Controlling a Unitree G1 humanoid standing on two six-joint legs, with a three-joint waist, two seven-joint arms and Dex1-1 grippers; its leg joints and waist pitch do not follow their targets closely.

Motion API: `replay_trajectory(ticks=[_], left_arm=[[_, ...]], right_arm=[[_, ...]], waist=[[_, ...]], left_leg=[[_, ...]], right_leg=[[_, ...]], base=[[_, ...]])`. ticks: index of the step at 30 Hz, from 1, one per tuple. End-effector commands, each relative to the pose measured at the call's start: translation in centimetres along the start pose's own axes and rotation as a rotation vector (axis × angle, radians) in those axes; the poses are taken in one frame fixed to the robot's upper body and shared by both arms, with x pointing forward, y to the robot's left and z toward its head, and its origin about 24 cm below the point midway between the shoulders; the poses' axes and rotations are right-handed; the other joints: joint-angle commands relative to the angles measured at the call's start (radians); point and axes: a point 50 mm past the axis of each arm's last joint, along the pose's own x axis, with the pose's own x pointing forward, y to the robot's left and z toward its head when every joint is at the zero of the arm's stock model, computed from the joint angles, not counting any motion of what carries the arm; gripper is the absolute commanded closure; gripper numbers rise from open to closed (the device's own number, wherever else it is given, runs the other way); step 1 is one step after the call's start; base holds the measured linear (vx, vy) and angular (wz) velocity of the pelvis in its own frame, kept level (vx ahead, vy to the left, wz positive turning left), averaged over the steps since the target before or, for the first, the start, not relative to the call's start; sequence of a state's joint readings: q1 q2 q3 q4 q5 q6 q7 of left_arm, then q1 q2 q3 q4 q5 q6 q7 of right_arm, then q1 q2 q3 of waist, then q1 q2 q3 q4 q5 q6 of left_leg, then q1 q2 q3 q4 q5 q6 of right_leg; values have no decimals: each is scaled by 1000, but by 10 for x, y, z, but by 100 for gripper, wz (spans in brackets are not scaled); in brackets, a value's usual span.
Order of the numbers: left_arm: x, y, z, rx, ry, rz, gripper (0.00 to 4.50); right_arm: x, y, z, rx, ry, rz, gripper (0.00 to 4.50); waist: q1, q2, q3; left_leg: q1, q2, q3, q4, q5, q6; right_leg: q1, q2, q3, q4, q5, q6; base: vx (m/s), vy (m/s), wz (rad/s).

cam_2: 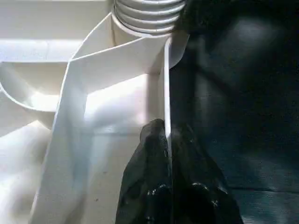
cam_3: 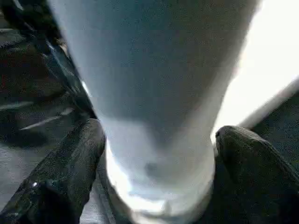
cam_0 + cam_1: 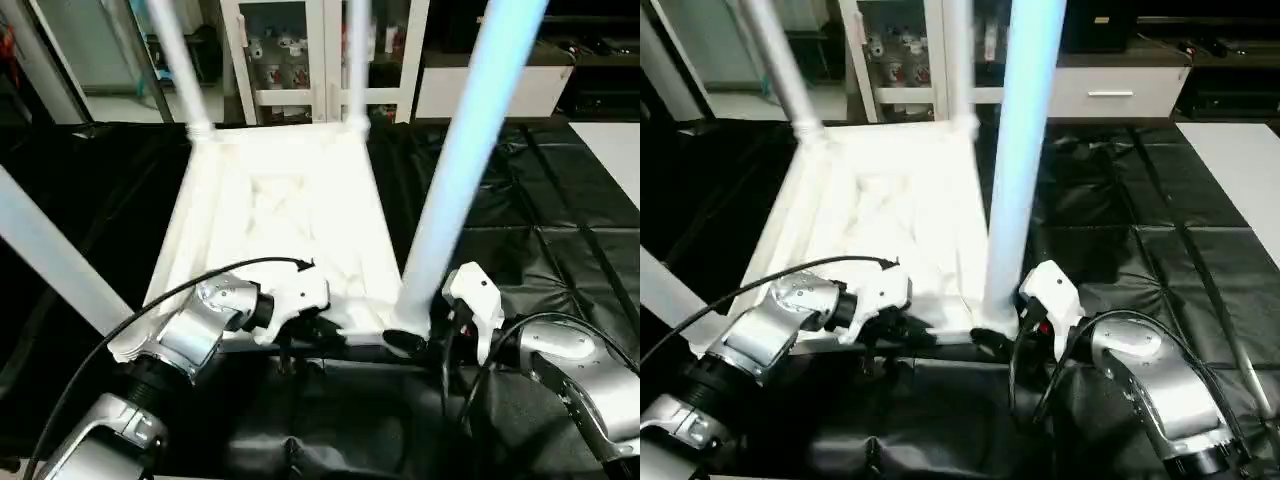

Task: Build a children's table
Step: Rotate leg to tighten

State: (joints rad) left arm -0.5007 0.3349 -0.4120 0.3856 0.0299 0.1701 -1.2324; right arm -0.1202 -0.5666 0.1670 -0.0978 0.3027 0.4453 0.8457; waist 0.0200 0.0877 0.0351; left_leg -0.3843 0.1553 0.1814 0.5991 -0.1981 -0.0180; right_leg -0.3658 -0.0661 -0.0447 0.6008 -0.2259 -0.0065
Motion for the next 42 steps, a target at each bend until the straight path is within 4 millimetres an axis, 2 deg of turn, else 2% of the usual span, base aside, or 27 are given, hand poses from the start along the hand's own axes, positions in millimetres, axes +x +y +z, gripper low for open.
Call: replay_trajectory(ticks=[1, 6, 7, 11, 12, 14, 17, 22, 32, 34, 36, 38, 39, 40, 41, 42], left_arm=[[5, -10, -3, -4, 16, -87, 450], [3, -13, -2, -7, 14, -107, 450], [2, -14, -2, -9, 15, -110, 450], [2, -14, -2, -13, 16, -108, 450], [2, -14, -2, -15, 17, -108, 450], [2, -15, -3, -16, 18, -109, 450], [2, -15, -3, -20, 23, -107, 450], [1, -16, -6, -25, 33, -106, 450], [2, -16, -7, -41, 35, -92, 450], [6, -11, -8, -64, 43, -38, 450], [10, -6, -7, -86, 38, 1, 450], [22, 3, -1, -127, 13, 85, 450], [23, 4, 0, -130, 11, 94, 450], [26, 5, 2, -135, 7, 110, 450], [33, 11, 7, -142, -3, 164, 450], [38, 16, 11, -154, -7, 219, 450]], right_arm=[[-1, 4, 5, -7, -13, 40, 35], [1, 2, 9, 9, -28, 34, 35], [1, 1, 8, 10, -21, 33, 62], [2, 1, 6, 22, -16, 31, 75], [2, 1, 6, 24, -13, 36, 88], [1, 1, 5, 21, -5, 43, 111], [1, 1, 4, 25, 4, 48, 139], [2, 2, 0, 44, 23, 39, 173], [9, 4, -2, 77, 12, 5, 178], [18, -1, 0, 89, -17, -82, 178], [25, -5, 1, 114, -36, -155, 178], [42, -13, 4, 191, -82, -321, 178], [44, -14, 4, 200, -86, -338, 178], [47, -16, 5, 216, -94, -369, 179], [57, -19, 5, 270, -110, -439, 179], [63, -21, 5, 302, -113, -489, 179]], waist=[[-5, -12, -45], [-5, -11, -50], [-5, -12, -51], [-5, -11, -50], [-5, -15, -49], [-5, -12, -50], [-5, -13, -53], [-5, -13, -54], [-7, -12, -53], [-12, -12, -49], [-26, -15, -40], [-45, -18, -33], [-52, -16, -33], [-61, -17, -31], [-68, -21, -33], [-73, -20, -33]], left_leg=[[25, 88, -36, -82, -222, 70], [22, 84, -34, -76, -168, 81], [21, 83, -34, -74, -153, 89], [21, 83, -34, -74, -151, 94], [20, 83, -33, -74, -155, 94], [22, 84, -34, -74, -157, 90], [21, 83, -34, -71, -132, 99], [21, 82, -33, -68, -122, 107], [22, 81, -34, -69, -138, 93], [20, 80, -34, -71, -161, 81], [20, 75, -33, -76, -224, 52], [25, 69, -38, -80, -328, -2], [23, 66, -41, -80, -345, -11], [22, 66, -48, -84, -373, -29], [20, 65, -50, -86, -379, -37], [22, 63, -49, -85, -387, -36]], right_leg=[[28, -89, 47, -74, -115, -249], [30, -89, 47, -66, -26, -257], [32, -89, 46, -64, -10, -258], [32, -89, 44, -64, -16, -260], [32, -89, 44, -65, -23, -259], [33, -89, 44, -64, -31, -260], [34, -89, 44, -60, 7, -262], [35, -88, 43, -59, 16, -266], [34, -88, 43, -60, -15, -263], [32, -88, 43, -63, -51, -262], [26, -85, 43, -71, -144, -257], [23, -86, 43, -83, -331, -218], [19, -87, 44, -84, -368, -208], [21, -87, 39, -88, -419, -183], [22, -87, 38, -90, -425, -167], [19, -87, 38, -92, -428, -164]], base=[[0, 0, 0], [0, 0, 0], [0, 0, 0], [0, 0, 0], [0, 0, 0], [0, 0, 0], [0, 0, 0], [0, 0, 0], [0, 0, 0], [0, 0, 0], [0, 0, 0], [0, 0, 0], [-50, 6, -12], [0, 0, 0], [0, 0, 0], [0, 0, 0]])
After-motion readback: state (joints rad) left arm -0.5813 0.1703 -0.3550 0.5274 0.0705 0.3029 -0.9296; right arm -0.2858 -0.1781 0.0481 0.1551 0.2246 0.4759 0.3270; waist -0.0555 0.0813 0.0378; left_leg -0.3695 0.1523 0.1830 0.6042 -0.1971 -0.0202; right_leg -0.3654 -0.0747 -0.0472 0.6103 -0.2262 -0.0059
